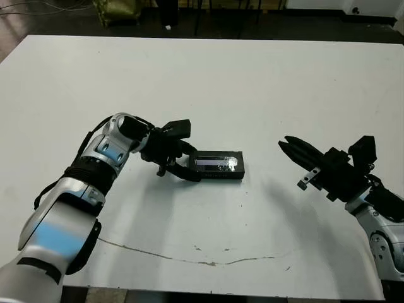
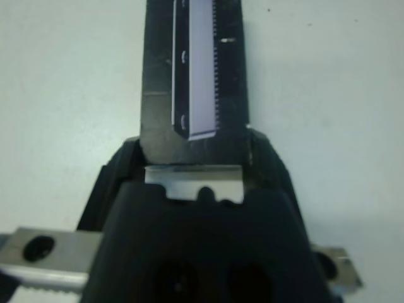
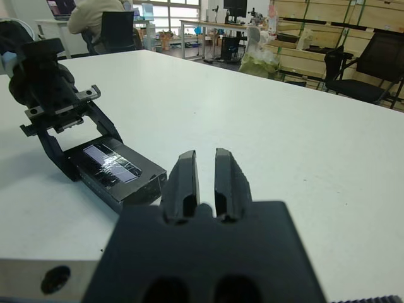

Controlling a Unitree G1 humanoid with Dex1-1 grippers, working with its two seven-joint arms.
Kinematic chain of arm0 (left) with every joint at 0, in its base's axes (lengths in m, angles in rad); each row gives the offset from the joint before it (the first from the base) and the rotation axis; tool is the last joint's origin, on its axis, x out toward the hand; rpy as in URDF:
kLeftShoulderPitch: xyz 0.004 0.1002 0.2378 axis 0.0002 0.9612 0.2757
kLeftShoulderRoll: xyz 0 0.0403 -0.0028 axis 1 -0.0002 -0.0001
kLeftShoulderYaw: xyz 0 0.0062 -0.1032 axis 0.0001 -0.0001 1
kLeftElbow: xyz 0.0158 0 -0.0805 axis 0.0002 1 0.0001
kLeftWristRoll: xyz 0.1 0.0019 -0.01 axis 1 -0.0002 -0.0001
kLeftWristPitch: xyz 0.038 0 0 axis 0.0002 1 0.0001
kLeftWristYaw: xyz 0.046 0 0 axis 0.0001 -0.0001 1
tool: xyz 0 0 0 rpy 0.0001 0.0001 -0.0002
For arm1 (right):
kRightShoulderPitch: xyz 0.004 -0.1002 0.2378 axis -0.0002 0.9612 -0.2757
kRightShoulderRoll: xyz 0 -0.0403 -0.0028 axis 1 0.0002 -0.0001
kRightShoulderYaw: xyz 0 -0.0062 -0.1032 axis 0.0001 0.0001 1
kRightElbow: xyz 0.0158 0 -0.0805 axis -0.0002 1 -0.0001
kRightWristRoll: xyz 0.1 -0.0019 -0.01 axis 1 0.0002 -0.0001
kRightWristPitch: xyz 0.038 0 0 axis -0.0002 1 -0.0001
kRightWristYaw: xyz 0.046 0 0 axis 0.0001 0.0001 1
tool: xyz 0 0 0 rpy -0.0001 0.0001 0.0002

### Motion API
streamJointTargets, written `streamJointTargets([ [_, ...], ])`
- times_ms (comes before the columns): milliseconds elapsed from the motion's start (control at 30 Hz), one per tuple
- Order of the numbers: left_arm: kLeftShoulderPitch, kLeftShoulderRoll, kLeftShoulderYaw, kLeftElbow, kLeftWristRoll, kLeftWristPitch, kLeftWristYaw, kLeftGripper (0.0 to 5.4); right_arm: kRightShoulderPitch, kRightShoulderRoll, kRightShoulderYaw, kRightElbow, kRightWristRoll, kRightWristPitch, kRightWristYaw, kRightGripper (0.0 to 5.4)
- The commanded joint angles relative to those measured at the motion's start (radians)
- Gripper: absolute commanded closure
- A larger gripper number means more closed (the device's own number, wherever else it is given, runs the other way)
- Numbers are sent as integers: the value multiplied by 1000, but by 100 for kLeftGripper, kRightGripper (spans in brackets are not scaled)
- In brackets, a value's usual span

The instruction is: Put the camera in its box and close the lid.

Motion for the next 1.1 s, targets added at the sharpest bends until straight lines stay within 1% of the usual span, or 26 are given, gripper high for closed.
streamJointTargets([
  [33,8,-22,-33,-35,21,-2,3,333,16,-6,-2,-2,-8,14,-9,540],
  [133,8,-15,-44,-49,19,17,-17,333,19,-8,-1,-17,-7,28,-18,540],
  [233,2,-13,-59,-30,22,10,-46,330,17,-9,0,-13,-12,16,-17,540],
  [333,-6,-7,-83,0,46,-30,-56,273,20,-17,1,-28,-16,44,-28,540],
  [433,-10,-2,-94,33,66,-56,-37,196,22,-15,-3,-39,-12,65,-37,540],
  [500,-10,6,-99,53,76,-72,-19,150,21,-8,-7,-32,1,63,-29,540],
  [700,-3,30,-103,94,86,-113,19,8,16,-2,-6,-1,4,32,-12,540],
  [900,15,70,-113,87,94,-100,1,3,21,-11,-4,-31,-2,57,-30,540],
  [967,20,80,-113,89,86,-85,-16,3,23,-13,-5,-44,2,79,-39,540],
  [1100,39,105,-98,86,66,-91,-26,3,20,-16,-5,-45,-2,80,-35,540],
])
